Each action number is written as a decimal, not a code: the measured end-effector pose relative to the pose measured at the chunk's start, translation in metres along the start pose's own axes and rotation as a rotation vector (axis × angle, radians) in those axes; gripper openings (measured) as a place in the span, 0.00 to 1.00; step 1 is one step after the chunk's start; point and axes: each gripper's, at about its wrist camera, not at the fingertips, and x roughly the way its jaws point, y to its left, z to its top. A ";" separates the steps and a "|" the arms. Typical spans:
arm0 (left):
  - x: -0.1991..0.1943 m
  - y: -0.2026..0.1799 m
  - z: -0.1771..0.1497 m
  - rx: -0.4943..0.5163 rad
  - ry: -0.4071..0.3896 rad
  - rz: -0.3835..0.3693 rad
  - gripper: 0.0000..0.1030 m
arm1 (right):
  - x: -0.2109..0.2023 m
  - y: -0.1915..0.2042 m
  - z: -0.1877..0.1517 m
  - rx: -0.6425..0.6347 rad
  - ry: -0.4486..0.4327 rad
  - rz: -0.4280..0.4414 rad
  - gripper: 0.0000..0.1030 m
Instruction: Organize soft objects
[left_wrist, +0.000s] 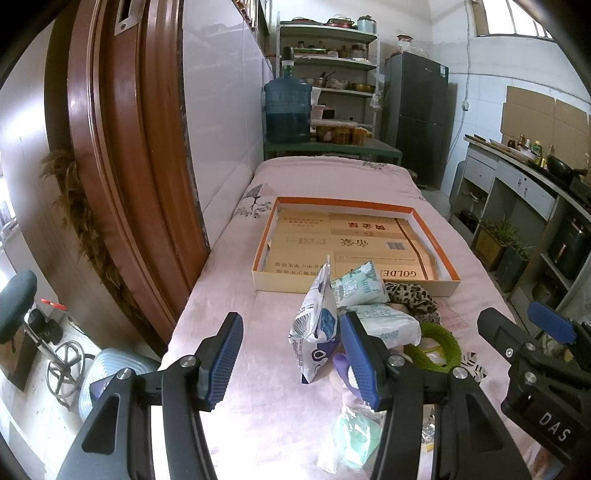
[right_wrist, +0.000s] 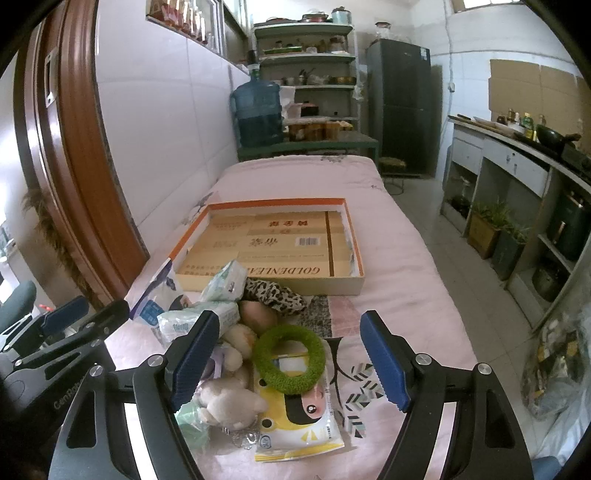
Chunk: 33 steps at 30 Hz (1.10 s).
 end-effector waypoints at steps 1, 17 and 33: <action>0.001 0.000 -0.001 -0.001 0.002 -0.001 0.54 | 0.001 0.000 -0.001 0.000 0.002 0.002 0.78; 0.006 0.003 -0.001 -0.008 0.014 -0.005 0.54 | 0.005 0.001 -0.001 -0.006 0.014 0.005 0.78; 0.007 0.003 -0.001 -0.006 0.018 -0.004 0.54 | 0.008 0.002 -0.002 -0.003 0.020 0.007 0.78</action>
